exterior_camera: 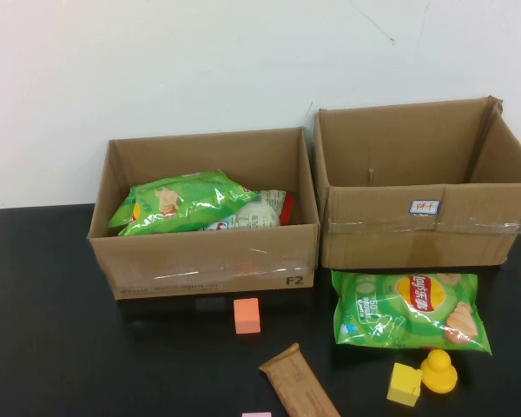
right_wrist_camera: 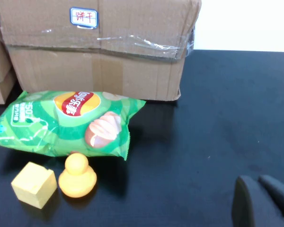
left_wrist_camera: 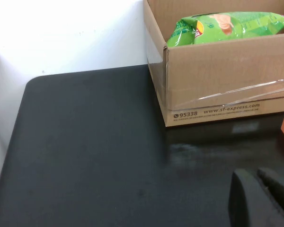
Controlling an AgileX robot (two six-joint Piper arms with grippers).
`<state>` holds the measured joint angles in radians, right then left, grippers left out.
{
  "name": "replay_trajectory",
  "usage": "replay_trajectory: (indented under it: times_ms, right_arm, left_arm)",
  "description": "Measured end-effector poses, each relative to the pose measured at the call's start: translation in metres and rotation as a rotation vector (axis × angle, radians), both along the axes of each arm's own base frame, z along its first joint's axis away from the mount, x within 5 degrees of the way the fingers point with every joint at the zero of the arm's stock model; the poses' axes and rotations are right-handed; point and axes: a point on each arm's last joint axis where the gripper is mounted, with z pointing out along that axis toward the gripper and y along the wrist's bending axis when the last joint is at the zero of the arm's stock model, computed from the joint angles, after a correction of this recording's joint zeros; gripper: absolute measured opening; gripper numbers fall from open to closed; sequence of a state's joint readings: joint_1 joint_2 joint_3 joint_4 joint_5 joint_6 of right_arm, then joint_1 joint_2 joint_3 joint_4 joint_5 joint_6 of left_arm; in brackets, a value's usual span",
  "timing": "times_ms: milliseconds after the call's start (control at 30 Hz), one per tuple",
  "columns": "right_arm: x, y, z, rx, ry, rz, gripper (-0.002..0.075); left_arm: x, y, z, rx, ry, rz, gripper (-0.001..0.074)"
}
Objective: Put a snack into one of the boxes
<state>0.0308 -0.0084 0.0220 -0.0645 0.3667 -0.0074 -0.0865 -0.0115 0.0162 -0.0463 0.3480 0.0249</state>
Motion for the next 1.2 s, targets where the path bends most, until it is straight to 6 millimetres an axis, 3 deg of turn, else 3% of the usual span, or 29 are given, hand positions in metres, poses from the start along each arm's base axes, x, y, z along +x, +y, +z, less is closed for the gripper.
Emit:
replay_trajectory:
  times_ms: [1200]
  right_arm:
    - [0.0005, 0.0001, 0.0013, -0.001, -0.015, 0.001, -0.0001]
  left_arm:
    - [0.0000, 0.0001, 0.0000, 0.004, 0.000, 0.000, -0.0001]
